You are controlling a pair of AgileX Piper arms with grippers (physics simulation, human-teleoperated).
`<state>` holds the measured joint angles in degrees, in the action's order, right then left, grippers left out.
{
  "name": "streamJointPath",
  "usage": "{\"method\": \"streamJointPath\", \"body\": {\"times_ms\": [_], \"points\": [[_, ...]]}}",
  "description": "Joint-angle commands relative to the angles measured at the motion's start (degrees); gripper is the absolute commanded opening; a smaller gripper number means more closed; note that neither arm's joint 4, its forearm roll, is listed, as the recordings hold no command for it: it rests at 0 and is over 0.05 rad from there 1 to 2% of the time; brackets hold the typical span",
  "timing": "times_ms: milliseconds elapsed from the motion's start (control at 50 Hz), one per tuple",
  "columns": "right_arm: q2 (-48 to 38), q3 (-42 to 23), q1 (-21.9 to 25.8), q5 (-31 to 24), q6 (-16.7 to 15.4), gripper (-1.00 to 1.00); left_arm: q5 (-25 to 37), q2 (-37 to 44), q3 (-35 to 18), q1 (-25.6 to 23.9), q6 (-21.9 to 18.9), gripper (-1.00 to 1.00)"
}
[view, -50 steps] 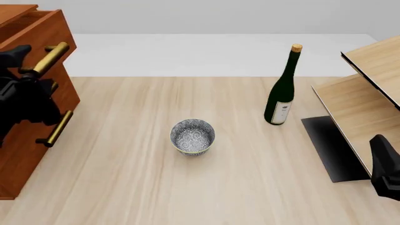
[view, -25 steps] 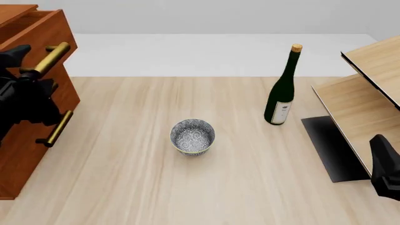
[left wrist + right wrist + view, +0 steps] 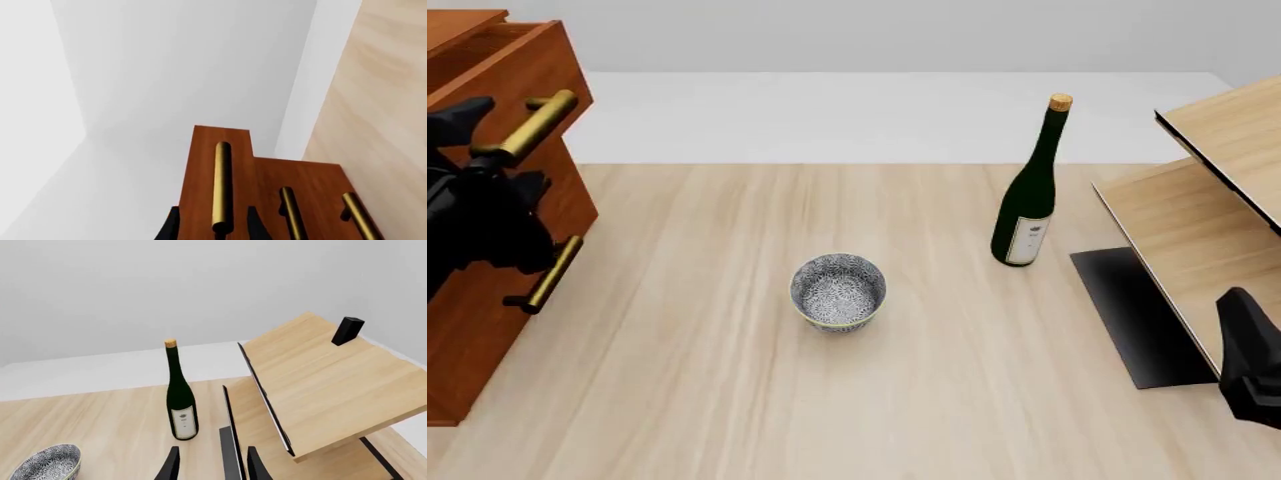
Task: Close the bottom drawer of the cabinet and open the top drawer.
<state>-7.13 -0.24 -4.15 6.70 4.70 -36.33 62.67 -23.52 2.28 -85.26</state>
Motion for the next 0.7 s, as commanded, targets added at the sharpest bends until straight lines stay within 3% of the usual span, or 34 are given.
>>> {"method": "streamJointPath", "body": {"times_ms": [20,700], "points": [[0.15,-0.03,-0.14,-0.09,0.13,1.0,1.21,-1.31,0.03,-0.96,0.43,1.0],[-1.27,0.0,-0.59,1.34,0.78,1.0,3.77,-1.46,-0.64,-6.12,2.65,1.0]]}}
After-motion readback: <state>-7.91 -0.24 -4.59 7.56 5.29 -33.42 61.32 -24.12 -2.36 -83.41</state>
